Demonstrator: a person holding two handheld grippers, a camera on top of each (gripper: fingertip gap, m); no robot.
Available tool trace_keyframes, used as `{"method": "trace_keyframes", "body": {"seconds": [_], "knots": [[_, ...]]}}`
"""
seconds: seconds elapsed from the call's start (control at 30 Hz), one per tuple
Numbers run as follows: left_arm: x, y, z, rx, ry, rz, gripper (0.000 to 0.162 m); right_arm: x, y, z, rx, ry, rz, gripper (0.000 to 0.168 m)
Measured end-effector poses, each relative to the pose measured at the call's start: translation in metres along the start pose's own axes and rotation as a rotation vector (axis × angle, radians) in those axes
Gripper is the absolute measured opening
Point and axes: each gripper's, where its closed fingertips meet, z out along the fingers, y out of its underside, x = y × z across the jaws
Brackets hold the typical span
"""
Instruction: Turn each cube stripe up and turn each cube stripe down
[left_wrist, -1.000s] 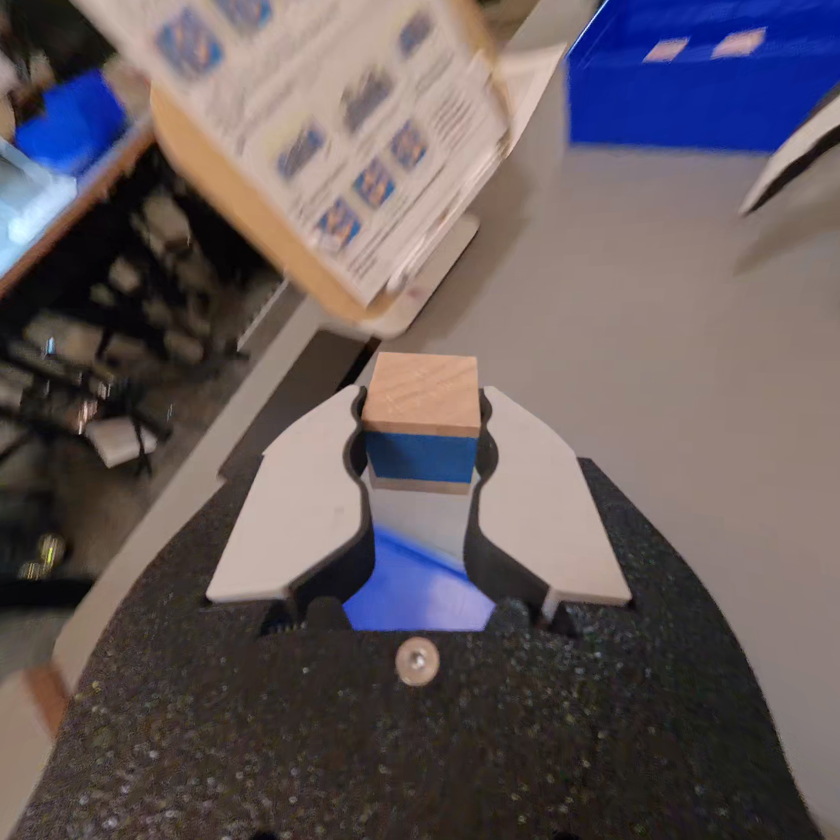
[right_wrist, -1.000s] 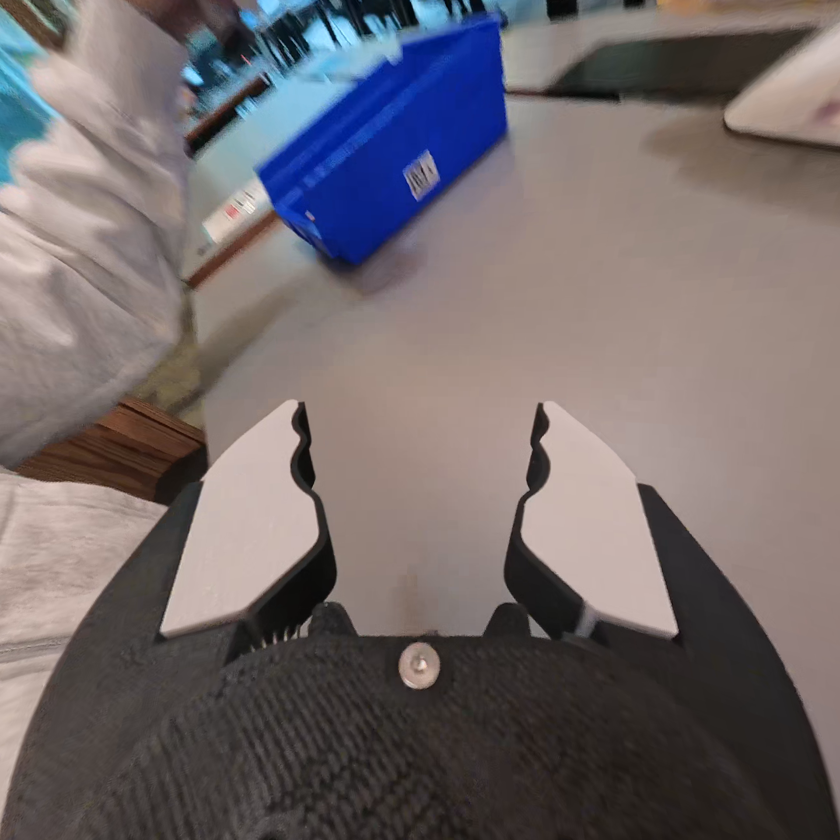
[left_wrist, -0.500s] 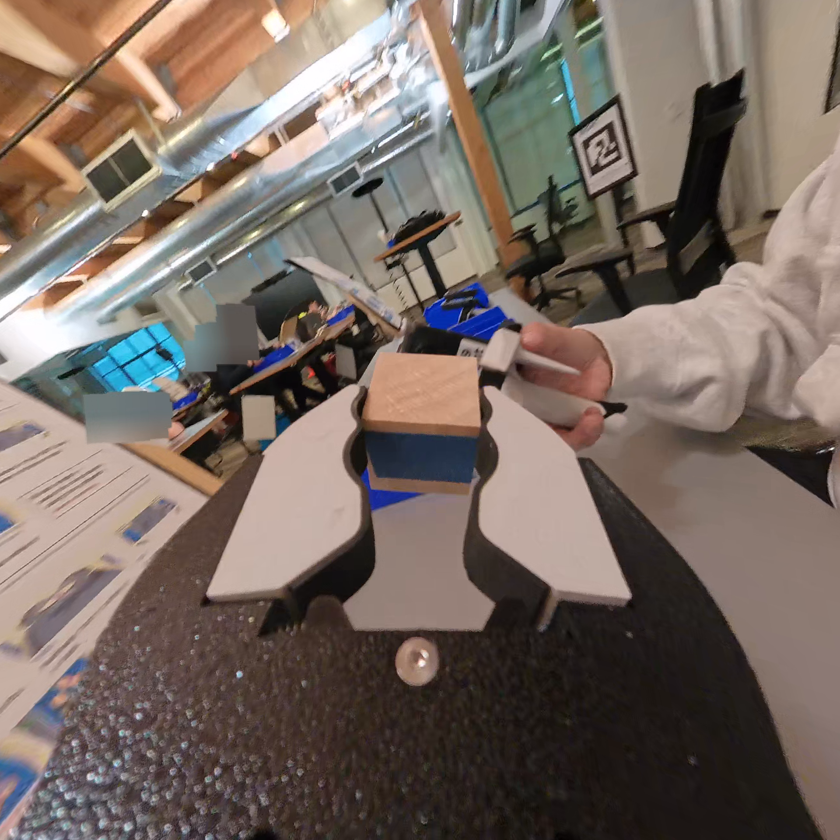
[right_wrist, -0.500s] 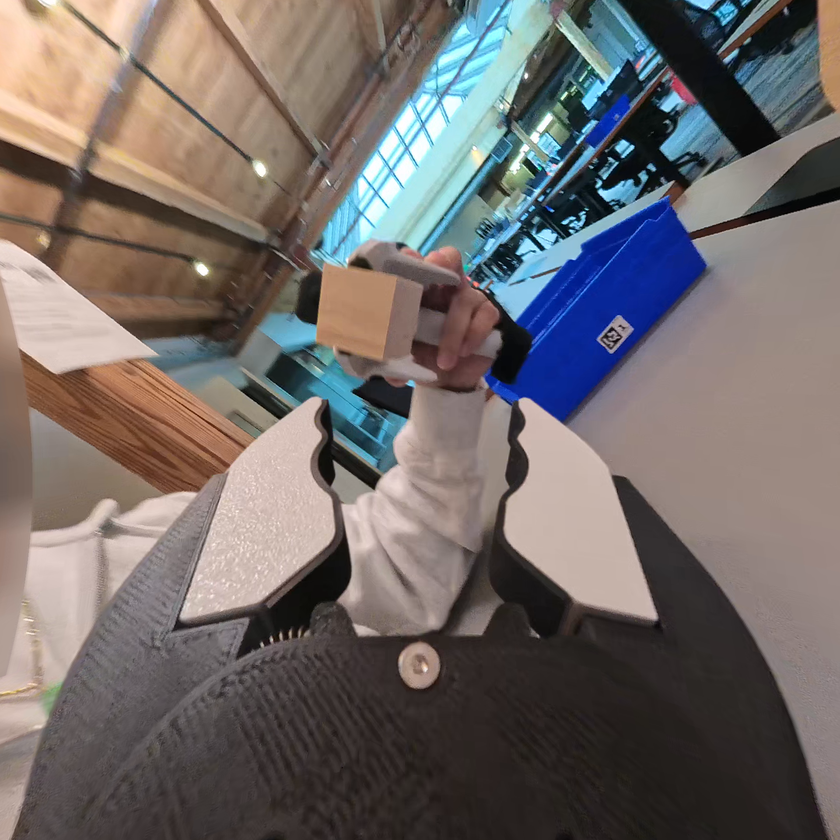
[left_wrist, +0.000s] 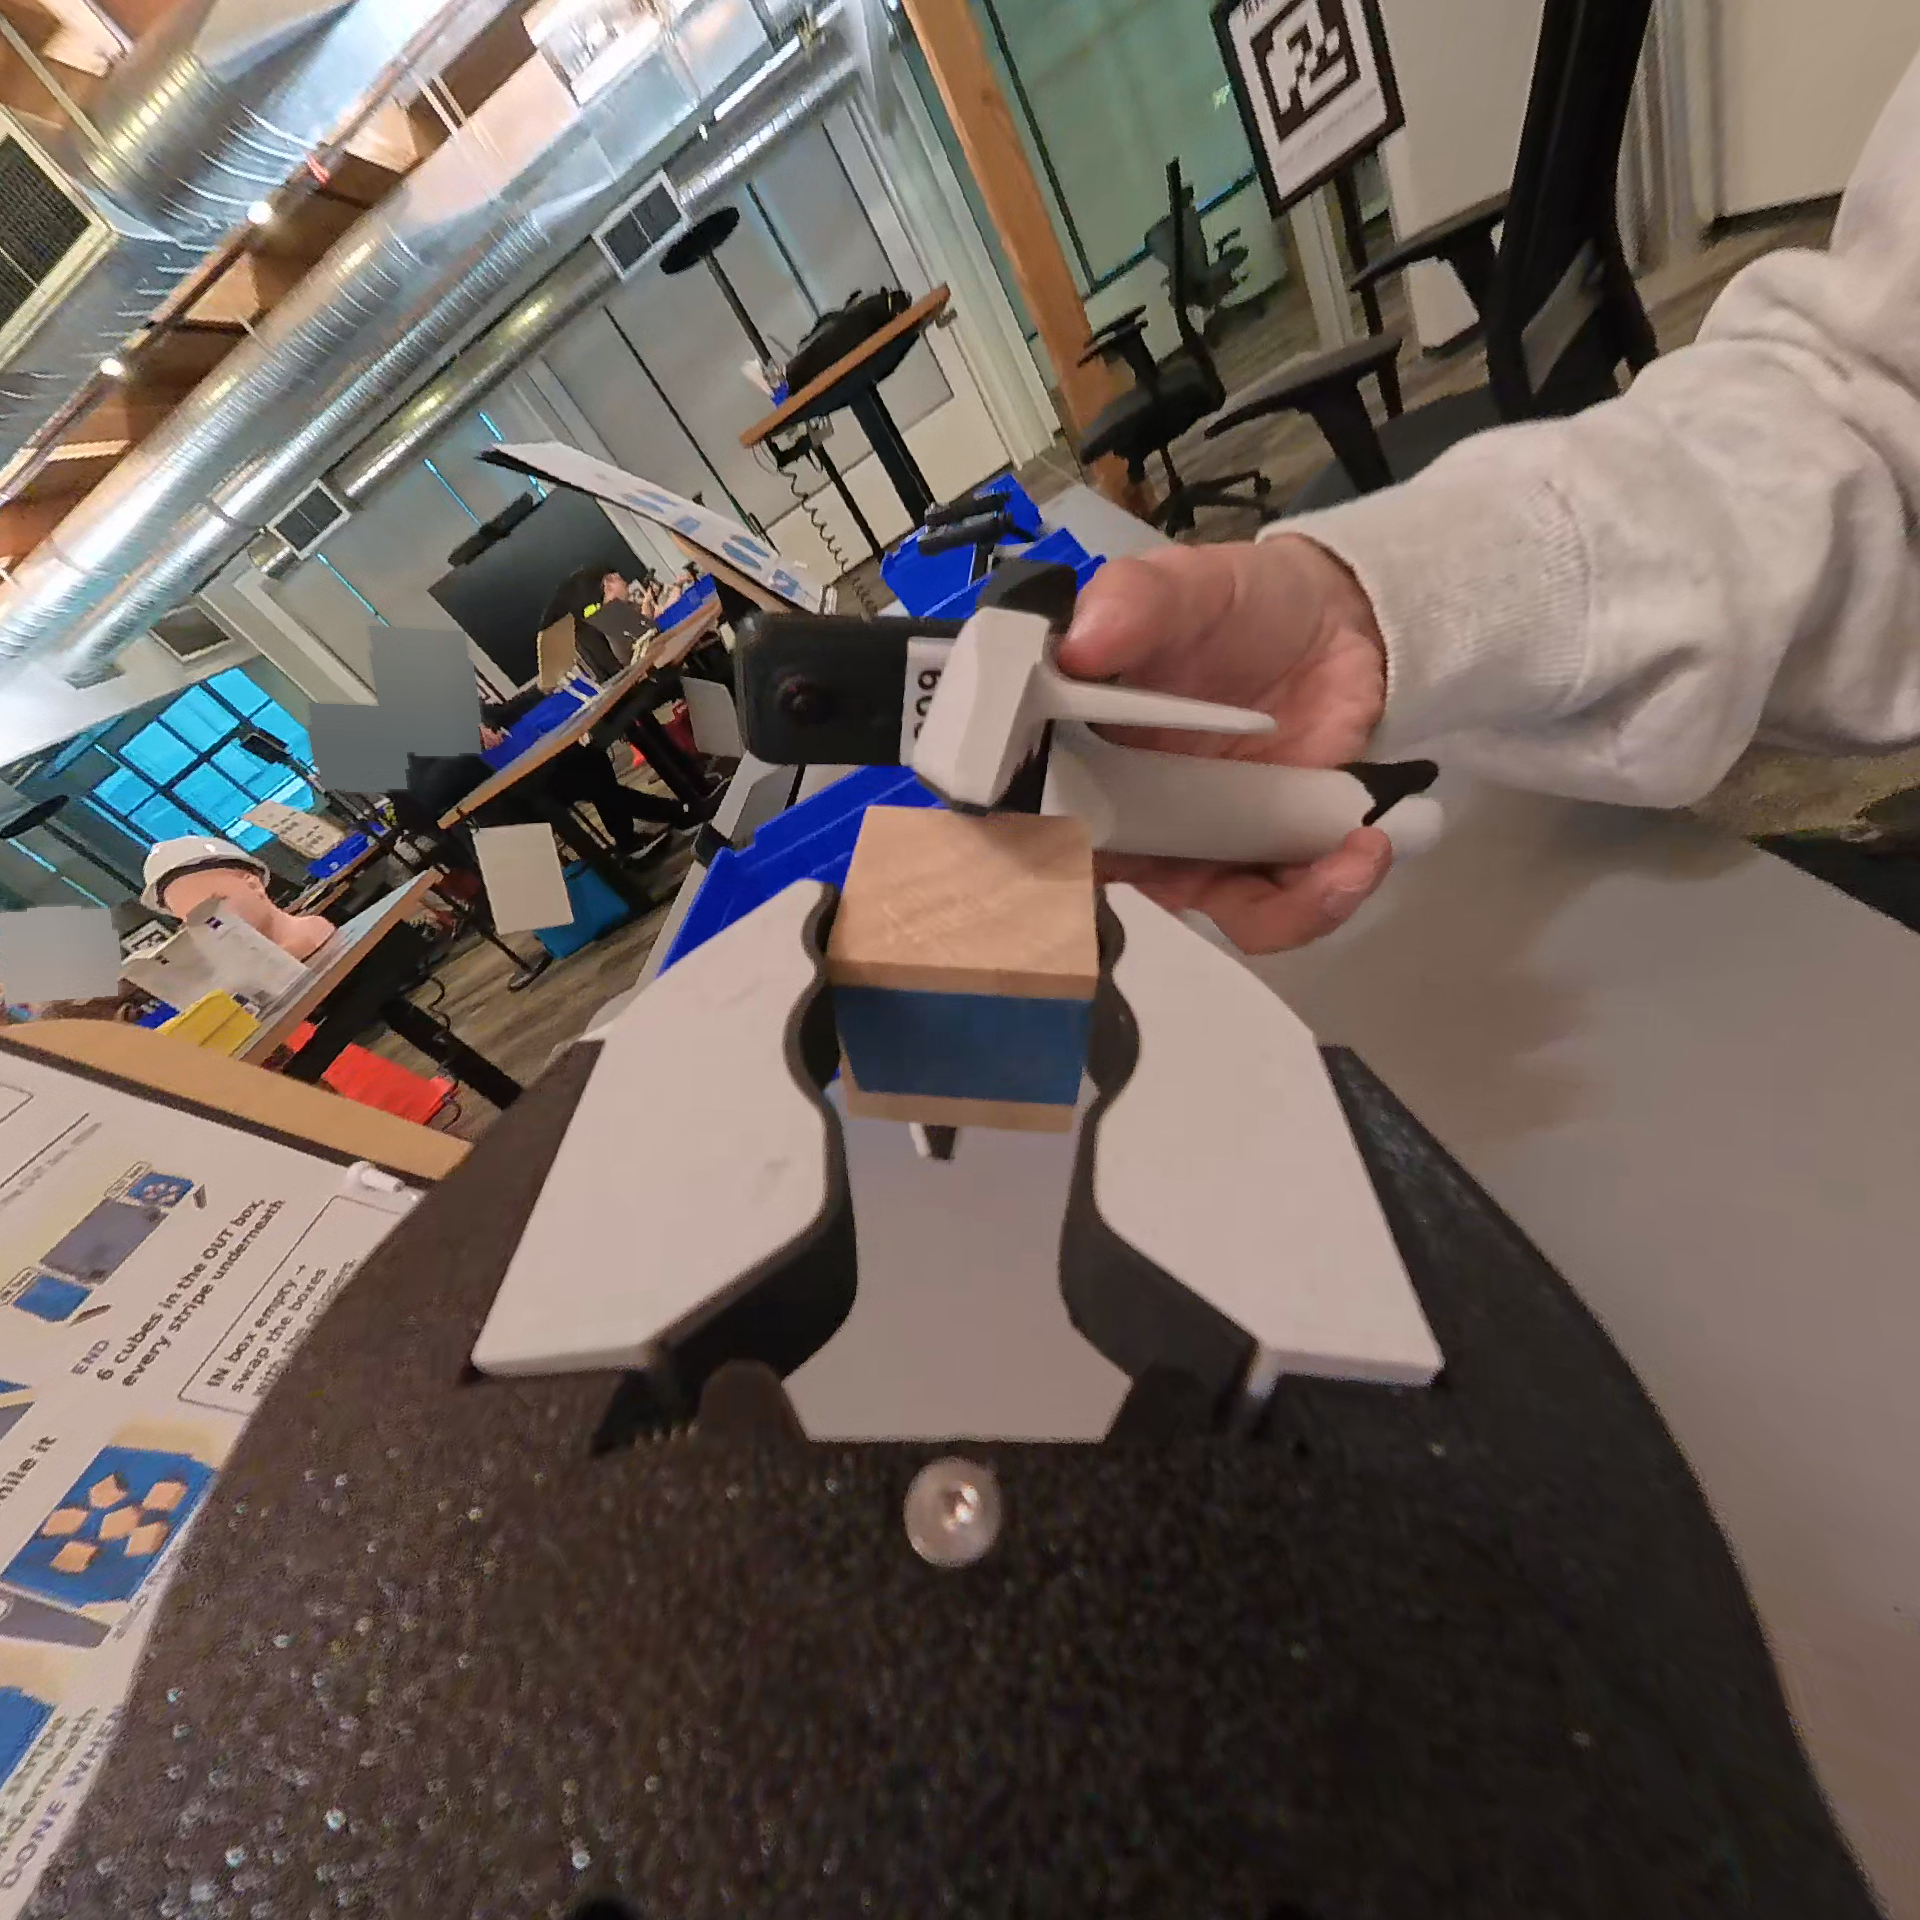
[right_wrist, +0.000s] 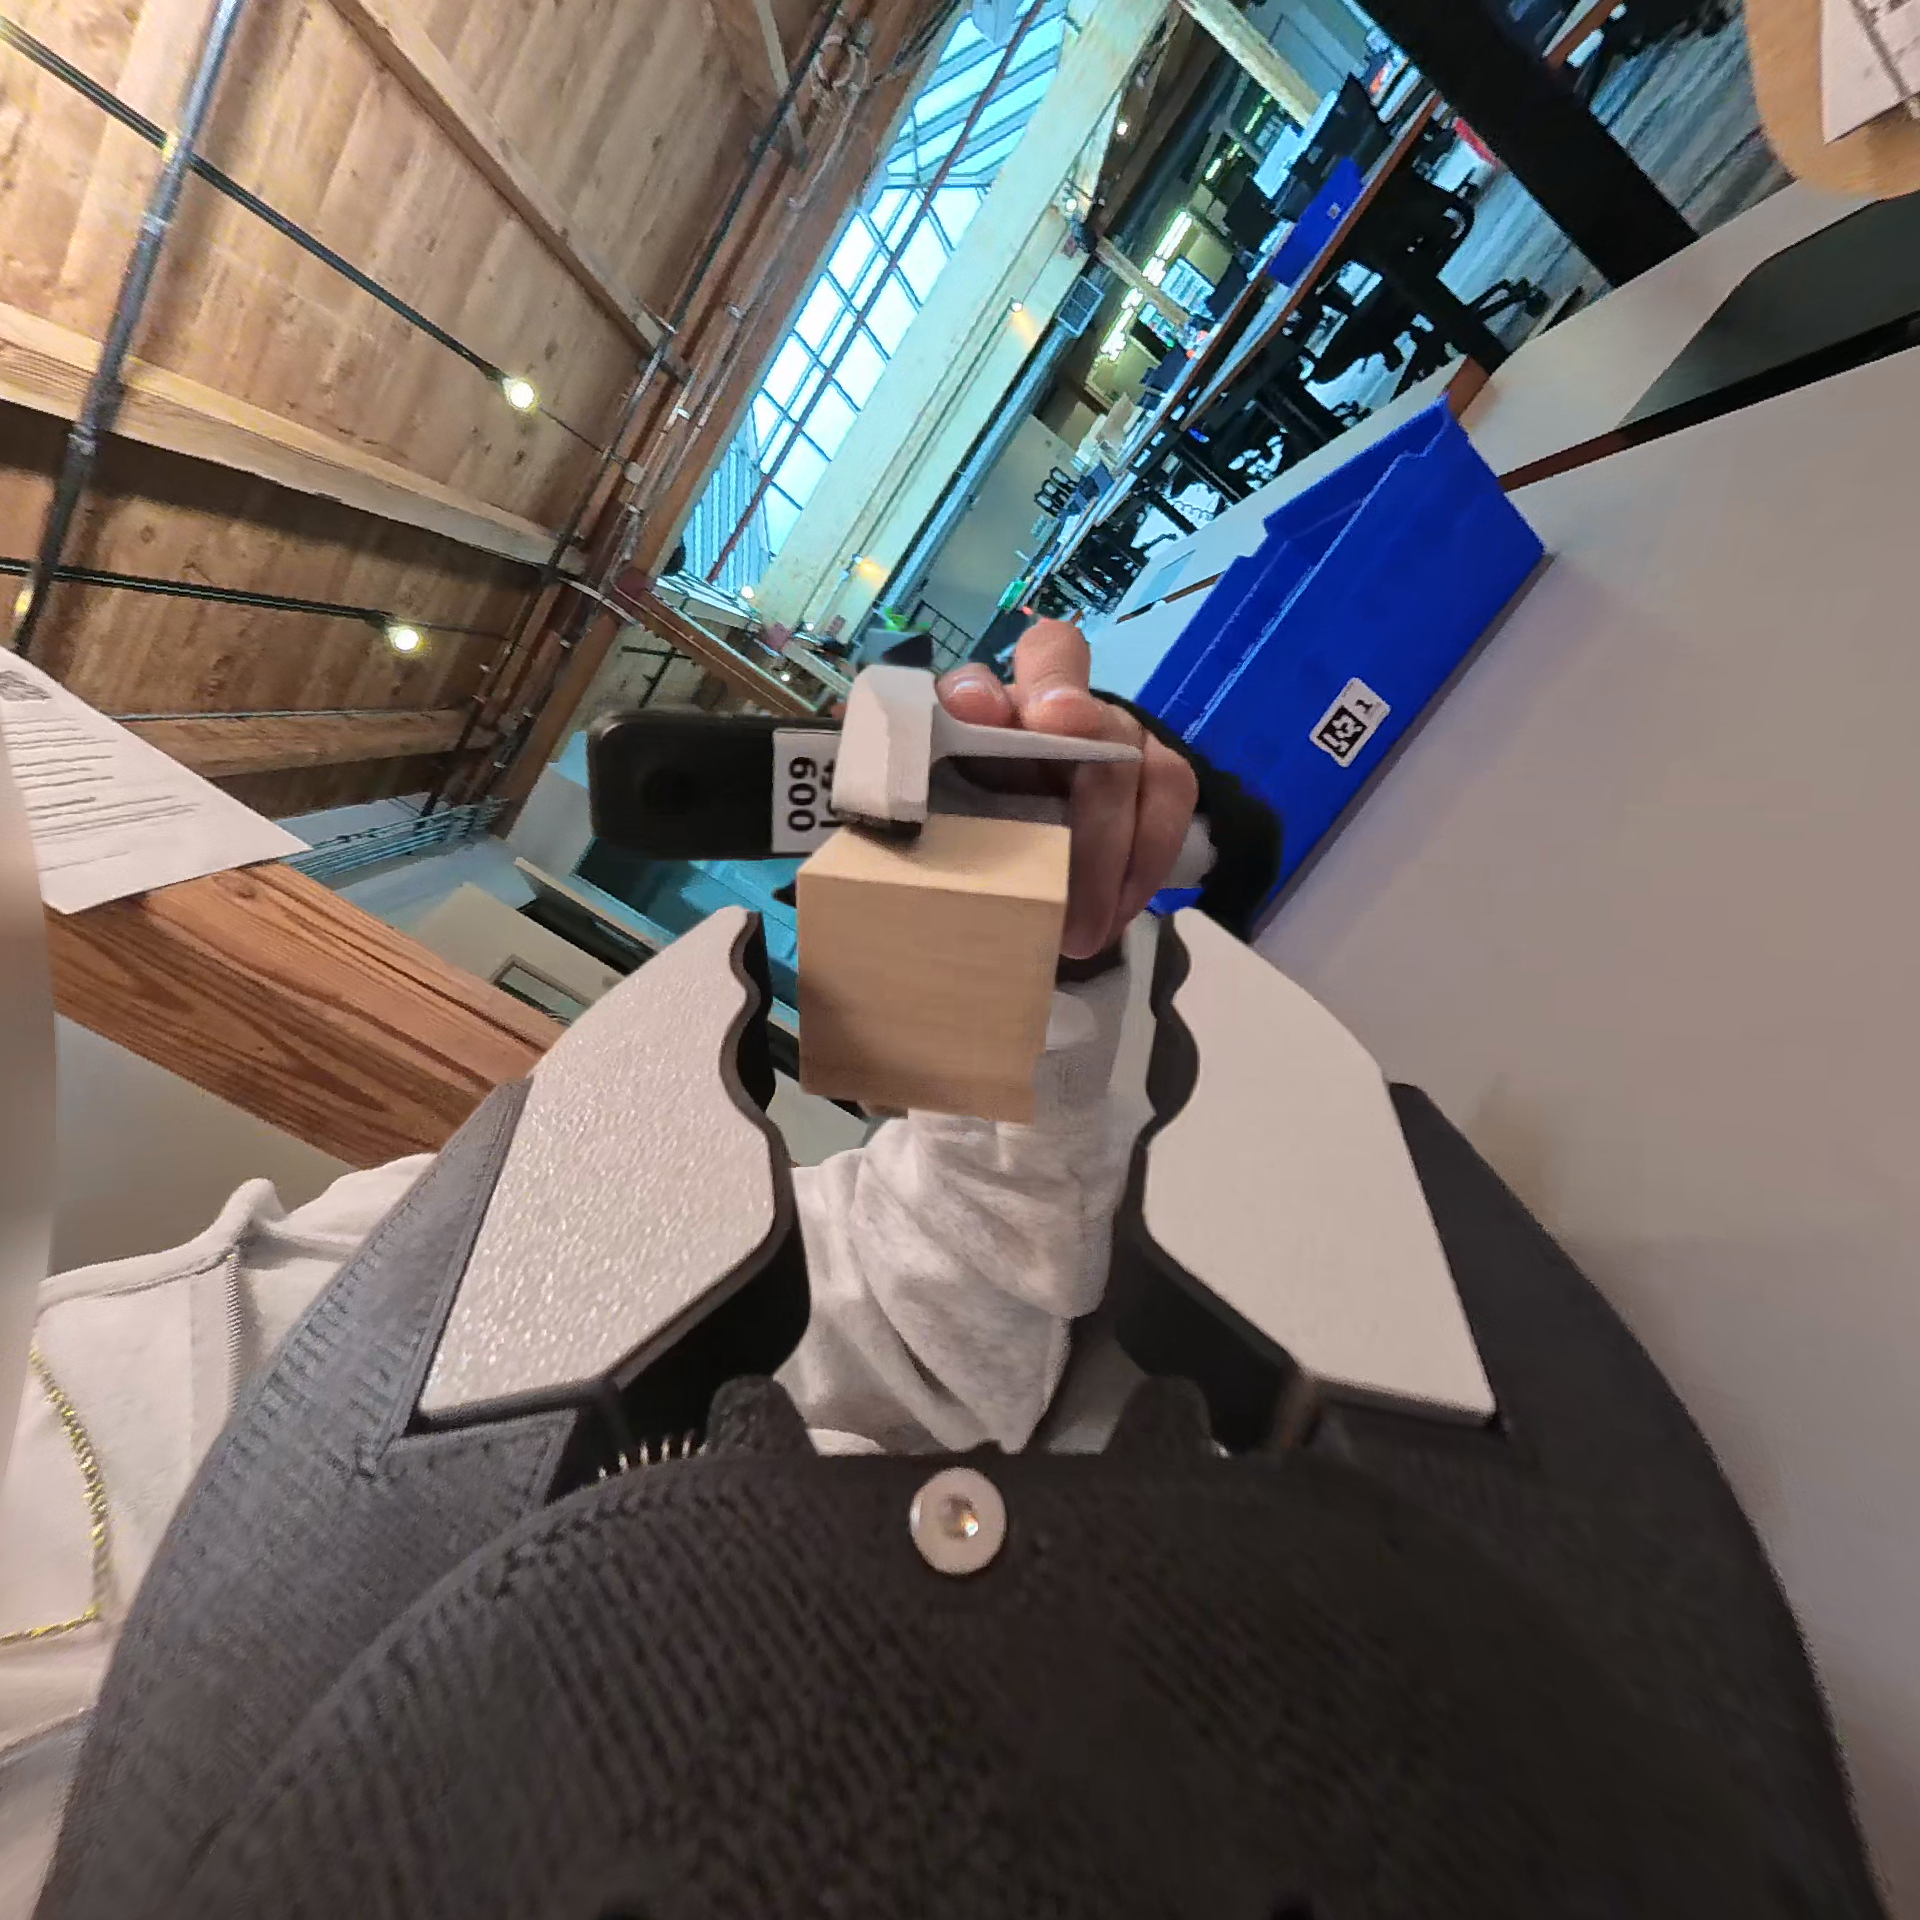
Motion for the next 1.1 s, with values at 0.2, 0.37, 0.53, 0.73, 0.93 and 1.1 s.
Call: {"method": "trace_keyframes", "body": {"seconds": [0.2, 0.37, 0.53, 0.73, 0.93, 1.1], "knots": [[0.000, 0.011, 0.001, -0.066, -0.010, 0.030, 0.044, 0.008, -0.001, -0.001, -0.036, 0.053, -0.029, 0.046], [-0.001, 0.017, 0.003, -0.115, -0.039, 0.008, 0.045, 0.012, -0.001, -0.004, -0.078, 0.113, -0.088, 0.045], [-0.013, -0.002, 0.001, -0.008, -0.147, -0.064, 0.066, 0.012, -0.019, -0.029, -0.100, 0.243, -0.169, 0.045], [-0.024, 0.022, -0.009, -0.183, -0.301, -0.223, 0.070, 0.041, -0.085, -0.155, -0.178, 0.876, -0.436, 0.046], [0.004, 0.060, -0.018, -0.291, -0.368, -0.296, 0.072, 0.088, -0.115, -0.270, -0.308, 1.251, -0.385, 0.046], [0.014, 0.076, -0.018, -0.266, -0.368, -0.359, 0.071, 0.159, -0.102, -0.308, -0.426, 1.355, -0.225, 0.047]]}}
